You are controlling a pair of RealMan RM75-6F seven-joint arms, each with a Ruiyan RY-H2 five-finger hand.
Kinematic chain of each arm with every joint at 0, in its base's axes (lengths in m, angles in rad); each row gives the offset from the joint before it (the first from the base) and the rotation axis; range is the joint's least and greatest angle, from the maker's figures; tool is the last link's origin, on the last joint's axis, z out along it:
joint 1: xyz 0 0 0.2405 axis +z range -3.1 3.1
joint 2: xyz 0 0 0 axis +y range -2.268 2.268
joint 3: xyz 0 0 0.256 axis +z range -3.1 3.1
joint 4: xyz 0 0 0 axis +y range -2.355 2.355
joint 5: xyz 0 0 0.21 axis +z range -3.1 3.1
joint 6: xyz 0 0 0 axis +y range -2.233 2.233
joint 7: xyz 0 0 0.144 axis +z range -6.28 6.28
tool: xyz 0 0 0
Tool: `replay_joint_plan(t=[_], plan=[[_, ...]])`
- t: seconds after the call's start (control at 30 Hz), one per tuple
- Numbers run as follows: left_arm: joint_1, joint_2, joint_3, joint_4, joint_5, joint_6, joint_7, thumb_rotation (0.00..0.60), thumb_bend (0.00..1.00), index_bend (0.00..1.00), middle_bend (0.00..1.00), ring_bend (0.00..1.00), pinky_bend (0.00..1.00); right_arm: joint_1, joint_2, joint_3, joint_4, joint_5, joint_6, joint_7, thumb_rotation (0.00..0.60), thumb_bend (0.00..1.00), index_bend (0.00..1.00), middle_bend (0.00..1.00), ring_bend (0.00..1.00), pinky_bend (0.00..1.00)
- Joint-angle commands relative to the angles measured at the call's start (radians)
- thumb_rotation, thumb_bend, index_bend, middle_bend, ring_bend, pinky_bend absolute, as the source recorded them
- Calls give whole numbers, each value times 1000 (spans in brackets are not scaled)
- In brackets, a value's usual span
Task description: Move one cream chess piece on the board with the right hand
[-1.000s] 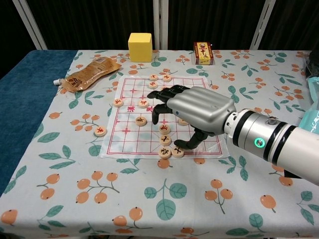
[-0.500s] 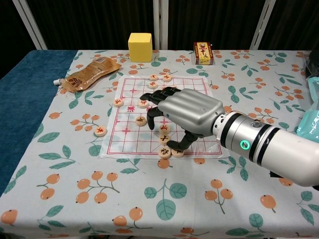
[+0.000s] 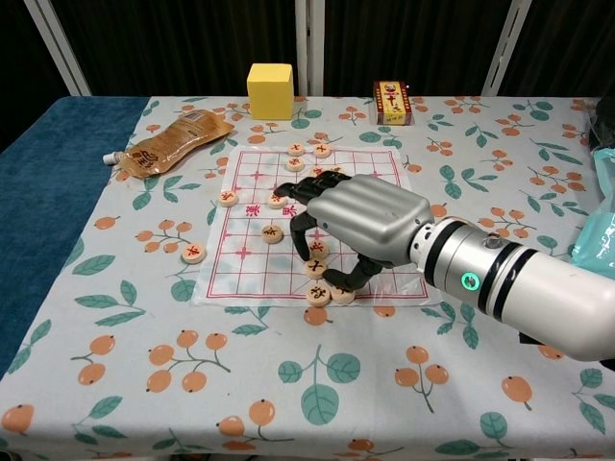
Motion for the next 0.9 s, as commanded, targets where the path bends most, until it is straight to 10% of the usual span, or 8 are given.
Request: replay_joint_plan(t=[0.03, 0.9], plan=[[0, 1, 0, 0, 0, 0, 0, 600, 205, 74, 43, 0, 40, 1, -1, 2, 0, 3, 0, 1, 600, 243, 514, 0, 0, 0], [-7, 4, -1, -10, 4, -9, 6, 600, 206, 74, 43, 0, 40, -16, 58, 22, -1, 37, 37, 41, 600, 237, 540, 0, 0, 0]])
